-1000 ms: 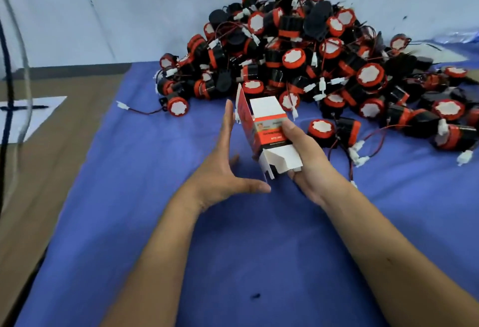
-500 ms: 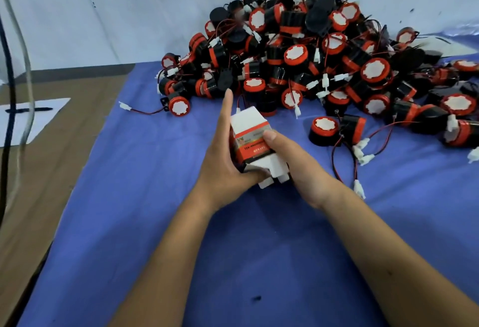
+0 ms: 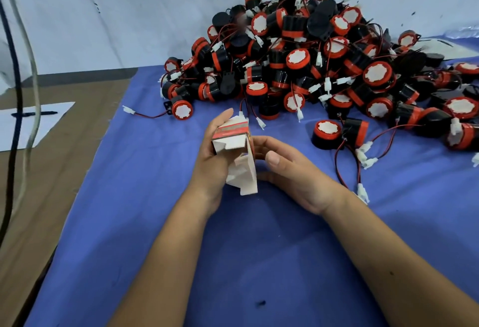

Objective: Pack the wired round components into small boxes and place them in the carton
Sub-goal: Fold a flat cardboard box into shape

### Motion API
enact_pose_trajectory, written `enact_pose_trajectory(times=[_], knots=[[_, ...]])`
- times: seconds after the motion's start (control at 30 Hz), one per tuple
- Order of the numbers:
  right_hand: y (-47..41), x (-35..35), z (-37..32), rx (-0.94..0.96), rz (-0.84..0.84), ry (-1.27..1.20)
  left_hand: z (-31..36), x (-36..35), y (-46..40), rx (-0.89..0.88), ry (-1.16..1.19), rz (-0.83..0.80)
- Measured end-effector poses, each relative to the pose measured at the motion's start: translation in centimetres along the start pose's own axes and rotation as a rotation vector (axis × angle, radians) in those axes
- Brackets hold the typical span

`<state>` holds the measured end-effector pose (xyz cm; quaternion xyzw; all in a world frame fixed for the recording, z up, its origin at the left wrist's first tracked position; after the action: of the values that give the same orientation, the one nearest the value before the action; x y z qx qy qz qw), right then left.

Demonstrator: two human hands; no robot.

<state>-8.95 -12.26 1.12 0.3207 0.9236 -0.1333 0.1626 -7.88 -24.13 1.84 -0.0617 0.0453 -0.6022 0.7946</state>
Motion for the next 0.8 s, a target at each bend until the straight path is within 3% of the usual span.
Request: enact_pose_trajectory(times=[0.17,0.4,0.63,0.8], knots=[[-0.1,0.2,-0.6,0.058,-0.020,0.268,-1.3,-0.1,0.2,0.197,0.284,0.060],[0.5,3.4,-1.5,0.195,0.416,0.325,-1.4,-2.5,1.1,0.196,0.325,0.035],[1.0,3.8,-3.1,0.292,0.491,0.503,-0.4,-3.7,1.0,0.193,0.574,-0.240],[1.5,2.6,-3.5,0.328,0.514,0.593,-1.5,-2.6,0.8,0.145,0.221,0.065]])
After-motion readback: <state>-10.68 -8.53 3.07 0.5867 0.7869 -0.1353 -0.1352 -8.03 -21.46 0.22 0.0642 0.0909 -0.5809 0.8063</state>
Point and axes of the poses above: each hand's wrist, its own y-axis away from the middle knuckle, its own x-axis out of the back of the hand, z = x × y, the point moved 10 cm from there along -y, towards the middle knuckle, and after that the axes turned 11 degrees about -y, right-handed, at the moved point
